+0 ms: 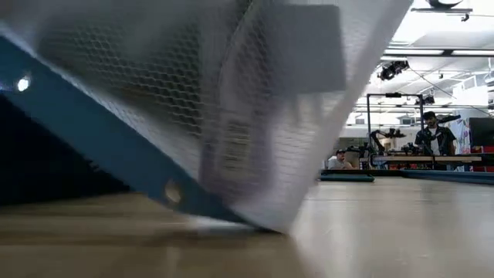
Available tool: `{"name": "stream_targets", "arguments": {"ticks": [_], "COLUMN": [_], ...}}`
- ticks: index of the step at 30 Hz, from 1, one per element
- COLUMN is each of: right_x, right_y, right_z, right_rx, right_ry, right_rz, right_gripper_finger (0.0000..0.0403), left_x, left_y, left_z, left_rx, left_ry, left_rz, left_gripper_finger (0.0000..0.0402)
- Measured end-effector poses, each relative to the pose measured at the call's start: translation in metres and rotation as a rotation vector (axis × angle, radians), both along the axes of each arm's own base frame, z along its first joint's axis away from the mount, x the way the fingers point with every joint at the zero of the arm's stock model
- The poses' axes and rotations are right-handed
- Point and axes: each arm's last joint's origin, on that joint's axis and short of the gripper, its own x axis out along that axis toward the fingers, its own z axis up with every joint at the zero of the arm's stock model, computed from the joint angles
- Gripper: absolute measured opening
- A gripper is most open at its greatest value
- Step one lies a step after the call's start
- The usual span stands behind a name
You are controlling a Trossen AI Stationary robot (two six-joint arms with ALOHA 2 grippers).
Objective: Unpack backpack
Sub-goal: Put the blue zipper bag in the black backpack
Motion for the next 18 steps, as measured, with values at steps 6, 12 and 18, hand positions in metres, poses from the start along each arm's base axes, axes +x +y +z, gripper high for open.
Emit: {"name": "stream_targets", "arguments": {"ticks": [6, 12, 18], "right_x": [-0.004, -0.012, -0.013], "right_y": [-0.002, -0.008, -0.014], "right_z": [-0.012, -0.01, -0.014], "right_rx": [0.013, 0.155, 0.269], "right_ry": [0.071, 0.224, 0.332], "right_rz": [-0.009, -0.078, -0.151], "right_gripper_finger": [0.0071, 0.0196, 0.0264], "left_x": [0.002, 0.003, 0.003], "left_y": [0.01, 0.01, 0.009], "left_z": [-0.014, -0.014, -0.014], "left_rx": [-0.076, -0.093, -0.097], "left_ry": [0.023, 0.017, 0.024], "left_rz": [0.017, 0.017, 0.009], "left_gripper_finger": [0.0, 0.0, 0.0]}}
